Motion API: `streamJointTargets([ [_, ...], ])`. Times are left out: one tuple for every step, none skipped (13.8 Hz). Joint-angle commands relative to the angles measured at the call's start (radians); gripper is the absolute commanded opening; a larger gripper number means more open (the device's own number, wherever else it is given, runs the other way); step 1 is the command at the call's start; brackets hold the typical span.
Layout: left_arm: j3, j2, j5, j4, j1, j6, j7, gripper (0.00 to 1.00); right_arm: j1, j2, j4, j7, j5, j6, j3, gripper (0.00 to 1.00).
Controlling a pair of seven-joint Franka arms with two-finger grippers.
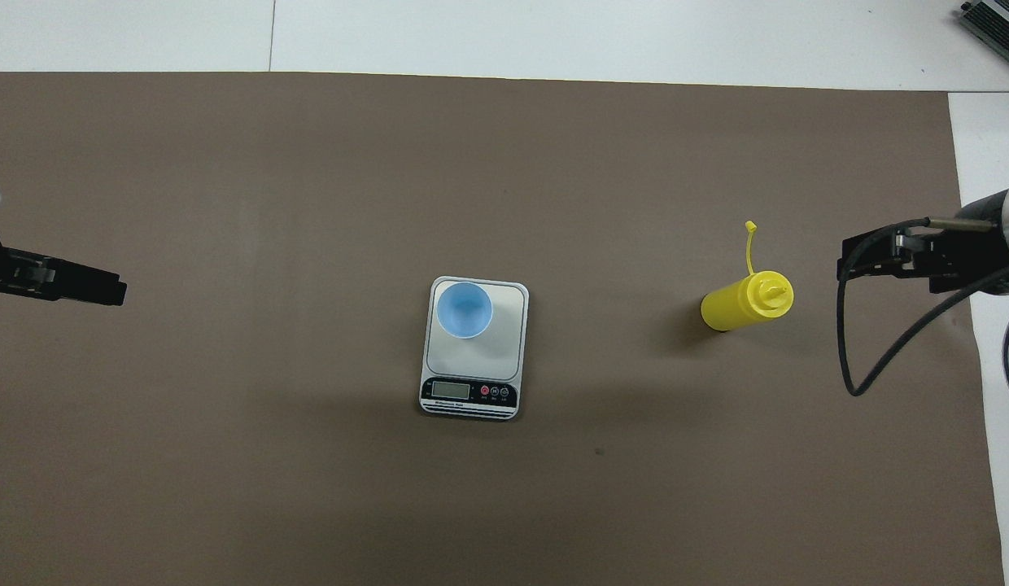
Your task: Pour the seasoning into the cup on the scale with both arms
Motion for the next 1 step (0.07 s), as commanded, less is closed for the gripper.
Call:
streamJointTargets([
  [-0.007,-0.026,-0.013,-0.02,0.016,-0.008,0.011,1.0,-0.013,-0.02,-0.024,-0.032,0.012,0.003,0.005,1.0],
])
